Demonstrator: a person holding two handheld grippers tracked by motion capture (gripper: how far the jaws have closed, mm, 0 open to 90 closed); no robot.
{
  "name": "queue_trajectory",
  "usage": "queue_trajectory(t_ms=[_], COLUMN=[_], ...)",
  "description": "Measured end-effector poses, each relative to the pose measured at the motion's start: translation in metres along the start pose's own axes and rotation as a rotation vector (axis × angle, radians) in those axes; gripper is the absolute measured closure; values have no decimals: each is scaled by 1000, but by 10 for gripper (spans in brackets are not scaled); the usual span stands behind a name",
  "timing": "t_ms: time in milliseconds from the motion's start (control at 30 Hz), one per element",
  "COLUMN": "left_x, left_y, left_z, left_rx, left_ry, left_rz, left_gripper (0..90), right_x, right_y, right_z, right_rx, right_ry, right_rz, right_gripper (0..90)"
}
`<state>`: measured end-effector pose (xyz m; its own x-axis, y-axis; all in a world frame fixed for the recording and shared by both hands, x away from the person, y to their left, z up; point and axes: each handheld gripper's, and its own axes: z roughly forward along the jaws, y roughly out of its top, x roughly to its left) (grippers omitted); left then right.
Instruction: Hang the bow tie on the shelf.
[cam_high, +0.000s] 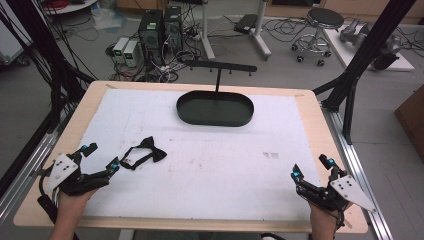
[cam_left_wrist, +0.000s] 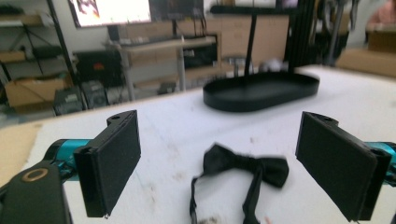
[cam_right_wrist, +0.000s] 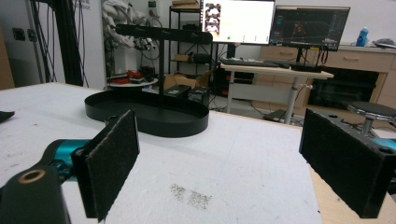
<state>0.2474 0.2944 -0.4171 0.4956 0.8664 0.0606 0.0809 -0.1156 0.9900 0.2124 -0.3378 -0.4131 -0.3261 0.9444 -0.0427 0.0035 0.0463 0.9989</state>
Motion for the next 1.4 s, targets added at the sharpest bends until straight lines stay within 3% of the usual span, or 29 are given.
queue_trajectory(t_ms=[300, 433, 500, 633, 1000, 1033, 1200, 1233, 1300, 1333, 1400], left_x=[-15, -21, -23, -24, -18, -18, -17, -17, -17, -17, -17], left_y=[1, -3, -7, -11, -15, -15, -18, -19, -19, -20, -21], left_z=[30, 41, 46, 56, 74, 75, 79, 79, 79, 79, 78], left_rx=[213, 284, 320, 389, 467, 478, 512, 517, 522, 518, 515], left_ry=[-76, -129, -148, -156, -159, -162, -176, -180, -180, -176, -182], left_rz=[75, 89, 84, 76, 15, 17, 30, 31, 38, 35, 19], left_gripper=[197, 291, 292, 309, 480, 529, 600, 629, 777, 777, 873], right_x=[-1, 0, 0, 2, 2, 2, 1, 1, 1, 1, 1], right_y=[-1, -1, -1, -1, -2, -2, -2, -2, -3, -3, -3], right_z=[-2, -3, -3, -2, -2, -3, -3, -3, -3, -3, -2], right_rx=[1, 0, 0, 14, 19, 19, 21, 20, 24, 24, 25], right_ry=[-2, 1, 2, 12, 18, 19, 20, 19, 21, 21, 26], right_rz=[28, 29, 19, 15, 25, 28, 29, 25, 31, 31, 25], right_gripper=[111, 111, 111, 111, 111, 111, 111, 111, 111, 111, 111])
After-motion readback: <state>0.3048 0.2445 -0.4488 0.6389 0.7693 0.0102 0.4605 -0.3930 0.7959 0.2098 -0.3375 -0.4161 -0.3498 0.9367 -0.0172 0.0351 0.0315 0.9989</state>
